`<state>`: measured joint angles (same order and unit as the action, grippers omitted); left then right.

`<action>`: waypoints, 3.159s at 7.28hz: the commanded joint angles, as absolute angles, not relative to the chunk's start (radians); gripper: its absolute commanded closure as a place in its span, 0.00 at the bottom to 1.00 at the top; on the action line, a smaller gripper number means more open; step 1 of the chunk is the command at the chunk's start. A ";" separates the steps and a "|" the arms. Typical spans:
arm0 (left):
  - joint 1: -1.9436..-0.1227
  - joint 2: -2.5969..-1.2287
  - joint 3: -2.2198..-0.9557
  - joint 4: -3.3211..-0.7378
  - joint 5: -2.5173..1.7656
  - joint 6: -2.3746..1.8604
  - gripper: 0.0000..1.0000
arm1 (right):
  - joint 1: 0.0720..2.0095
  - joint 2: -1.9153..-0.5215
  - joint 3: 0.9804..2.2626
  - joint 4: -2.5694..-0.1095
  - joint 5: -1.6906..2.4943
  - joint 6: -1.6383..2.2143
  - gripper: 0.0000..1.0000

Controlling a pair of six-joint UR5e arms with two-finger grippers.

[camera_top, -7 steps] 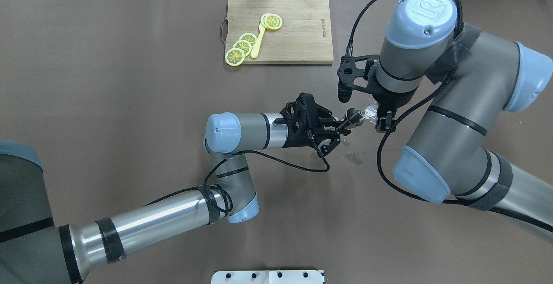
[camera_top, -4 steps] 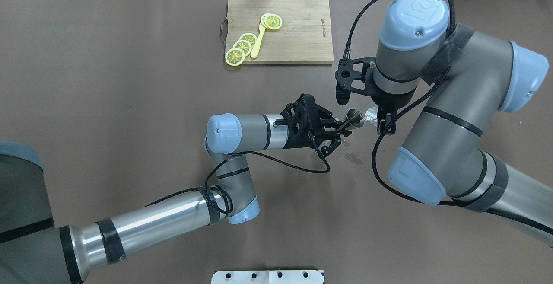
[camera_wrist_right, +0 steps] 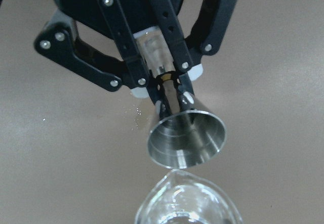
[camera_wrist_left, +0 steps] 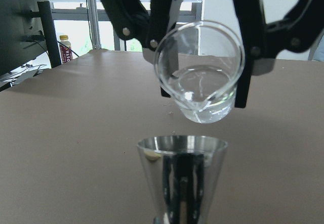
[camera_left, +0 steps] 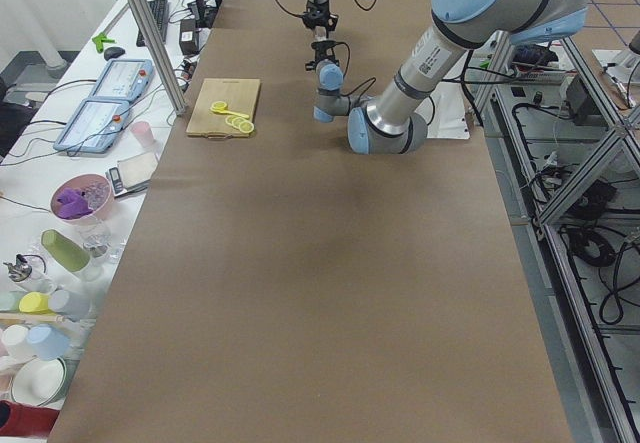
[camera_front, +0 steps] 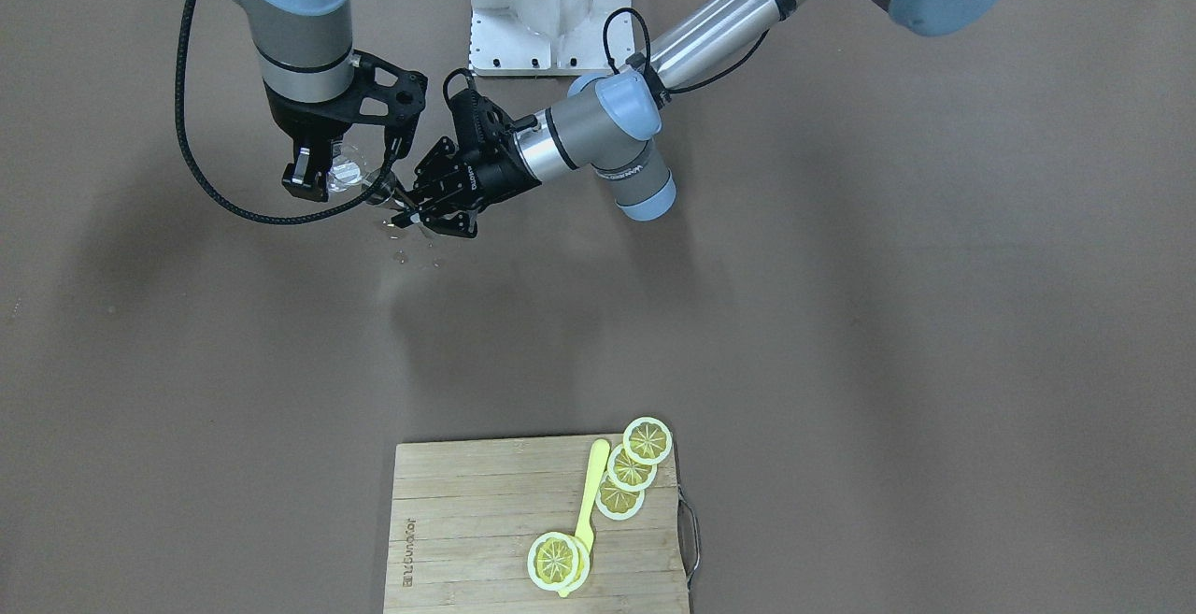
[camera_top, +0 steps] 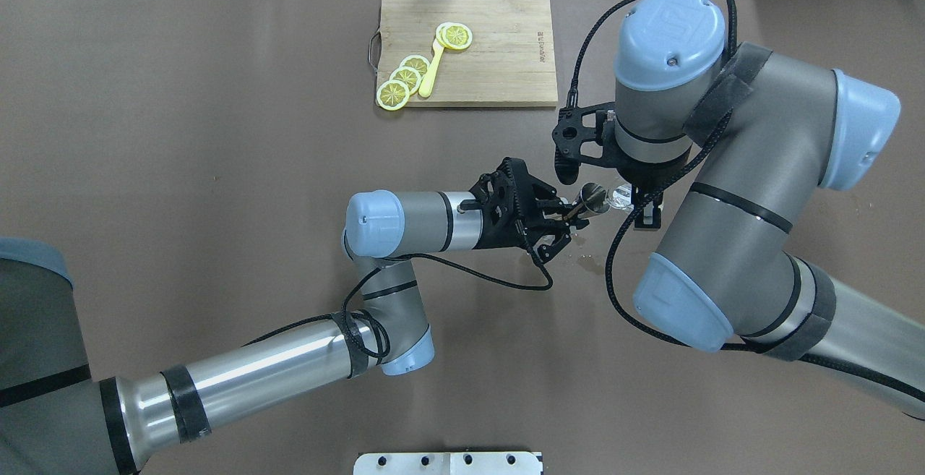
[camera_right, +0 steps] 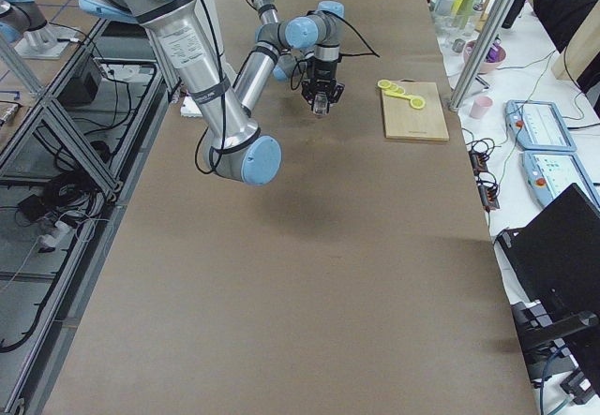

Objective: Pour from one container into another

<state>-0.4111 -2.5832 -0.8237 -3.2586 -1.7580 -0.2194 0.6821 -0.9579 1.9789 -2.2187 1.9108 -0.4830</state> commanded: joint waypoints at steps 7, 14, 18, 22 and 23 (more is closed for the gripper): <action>-0.411 -2.583 -0.825 -3.263 -1.758 -0.219 1.00 | 0.666 -0.897 1.970 -2.336 1.853 -0.540 1.00; -0.410 -2.585 -0.827 -3.263 -1.758 -0.219 1.00 | 0.666 -0.879 1.948 -2.339 1.815 -0.545 1.00; -0.408 -2.585 -0.827 -3.263 -1.756 -0.219 1.00 | 0.666 -0.862 1.928 -2.339 1.802 -0.566 1.00; -0.407 -2.585 -0.828 -3.263 -1.756 -0.219 1.00 | 0.664 -0.858 1.921 -2.341 1.793 -0.575 1.00; -0.407 -2.585 -0.828 -3.263 -1.756 -0.219 1.00 | 0.666 -0.850 1.922 -2.358 1.790 -0.589 1.00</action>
<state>-0.4066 -2.5848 -0.8283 -3.2628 -1.7564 -0.2194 0.6645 -0.8575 1.9221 -2.3437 1.7952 -0.5752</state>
